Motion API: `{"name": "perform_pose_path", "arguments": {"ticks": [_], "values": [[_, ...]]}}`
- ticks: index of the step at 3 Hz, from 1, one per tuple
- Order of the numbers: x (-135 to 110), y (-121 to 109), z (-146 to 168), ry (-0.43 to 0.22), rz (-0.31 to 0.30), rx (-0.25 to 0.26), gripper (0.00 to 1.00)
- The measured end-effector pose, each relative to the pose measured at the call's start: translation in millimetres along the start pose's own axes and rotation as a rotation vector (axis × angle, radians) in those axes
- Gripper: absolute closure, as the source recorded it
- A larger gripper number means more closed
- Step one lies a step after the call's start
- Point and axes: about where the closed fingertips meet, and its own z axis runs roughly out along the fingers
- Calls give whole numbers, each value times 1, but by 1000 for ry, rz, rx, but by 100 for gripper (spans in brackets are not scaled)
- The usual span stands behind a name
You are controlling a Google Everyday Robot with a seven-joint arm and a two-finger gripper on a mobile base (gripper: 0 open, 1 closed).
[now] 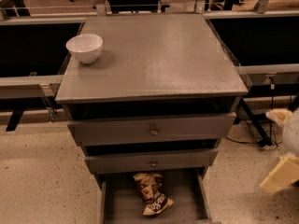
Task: Pick brown chip bag from bottom drawer and place on counter
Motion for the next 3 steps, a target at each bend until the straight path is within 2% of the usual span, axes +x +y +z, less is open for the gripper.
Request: {"name": "perform_pose_path", "arguments": {"ticks": [1,2,3], "values": [[27,12,24,10,50,15,0],[31,9,38,42,92,62,0],[72,35,100,5,226,34,0]]}}
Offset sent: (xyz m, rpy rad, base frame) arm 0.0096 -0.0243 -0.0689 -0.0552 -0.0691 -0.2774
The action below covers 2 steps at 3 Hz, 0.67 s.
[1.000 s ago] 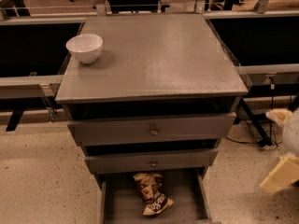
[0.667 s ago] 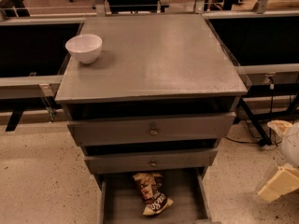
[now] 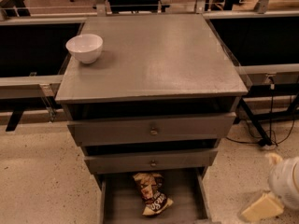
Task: Pick brown chip bag from bottom drawer and place on counter
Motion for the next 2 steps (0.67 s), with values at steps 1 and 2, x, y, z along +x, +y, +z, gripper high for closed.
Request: {"name": "perform_pose_path", "arguments": {"ticks": [1,2], "values": [[65,45,76,-129,189,-83,0],[96,45,130,-247,284,-100,0]]}}
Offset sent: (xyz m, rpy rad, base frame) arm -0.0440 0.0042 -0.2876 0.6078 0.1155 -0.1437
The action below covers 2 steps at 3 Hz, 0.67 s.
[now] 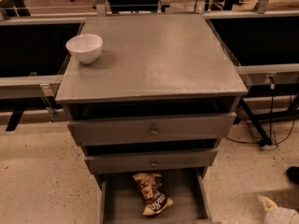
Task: Pick brown chip bag from bottom drawer and place on counter
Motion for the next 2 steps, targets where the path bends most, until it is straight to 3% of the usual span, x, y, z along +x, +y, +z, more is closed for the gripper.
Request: {"name": "perform_pose_path", "arguments": {"ticks": [1,2], "values": [[19,11,28,-7,34,-65,0],[22,16,41,34,24,-87,0]]}}
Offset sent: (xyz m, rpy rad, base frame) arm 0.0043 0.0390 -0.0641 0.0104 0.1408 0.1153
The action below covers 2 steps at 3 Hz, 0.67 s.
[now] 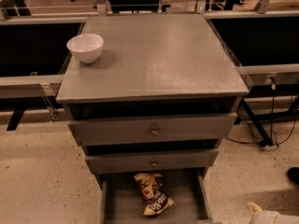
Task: Pick brown chip bag from bottom drawer and place on counter
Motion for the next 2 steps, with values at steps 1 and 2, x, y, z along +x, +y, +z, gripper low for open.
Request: {"name": "perform_pose_path", "arguments": {"ticks": [1,2], "values": [[-18,2,36,-50,-25,-35,0],[-47,24,68,-114,-103,-100,0]]}}
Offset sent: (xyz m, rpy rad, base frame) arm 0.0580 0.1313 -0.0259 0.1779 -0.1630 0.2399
